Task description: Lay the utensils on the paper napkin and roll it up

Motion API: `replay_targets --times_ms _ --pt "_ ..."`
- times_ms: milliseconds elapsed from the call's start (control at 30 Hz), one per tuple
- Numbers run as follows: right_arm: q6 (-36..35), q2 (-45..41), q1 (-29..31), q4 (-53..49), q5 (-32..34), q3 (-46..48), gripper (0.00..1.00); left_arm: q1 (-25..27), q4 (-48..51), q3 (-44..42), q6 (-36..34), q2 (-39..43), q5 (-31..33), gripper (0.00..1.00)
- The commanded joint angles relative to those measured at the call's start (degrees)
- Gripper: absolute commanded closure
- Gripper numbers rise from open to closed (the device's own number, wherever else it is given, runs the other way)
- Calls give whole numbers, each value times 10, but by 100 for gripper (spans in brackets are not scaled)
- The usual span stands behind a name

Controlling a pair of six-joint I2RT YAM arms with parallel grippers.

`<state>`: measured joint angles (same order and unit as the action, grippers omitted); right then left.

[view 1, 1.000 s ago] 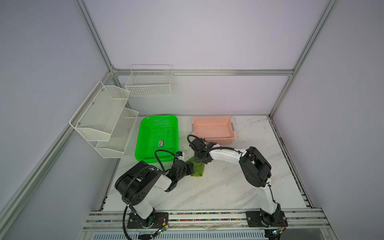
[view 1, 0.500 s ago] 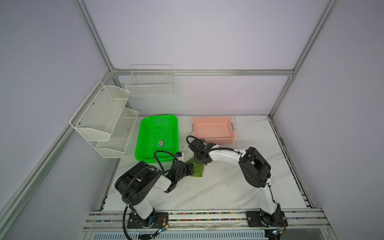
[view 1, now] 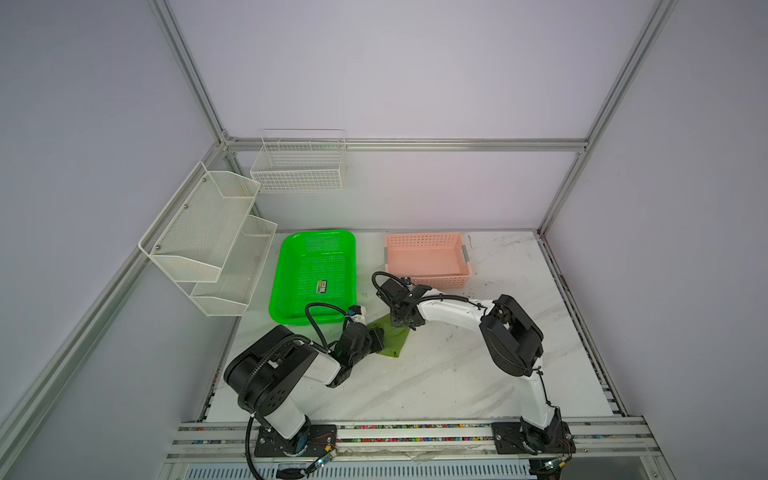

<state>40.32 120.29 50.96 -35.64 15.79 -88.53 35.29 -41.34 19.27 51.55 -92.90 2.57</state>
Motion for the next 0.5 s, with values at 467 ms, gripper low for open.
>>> replay_targets --times_ms 467 --pt "23 -66 4 42 -32 25 58 0 61 -36 29 23 52 100"
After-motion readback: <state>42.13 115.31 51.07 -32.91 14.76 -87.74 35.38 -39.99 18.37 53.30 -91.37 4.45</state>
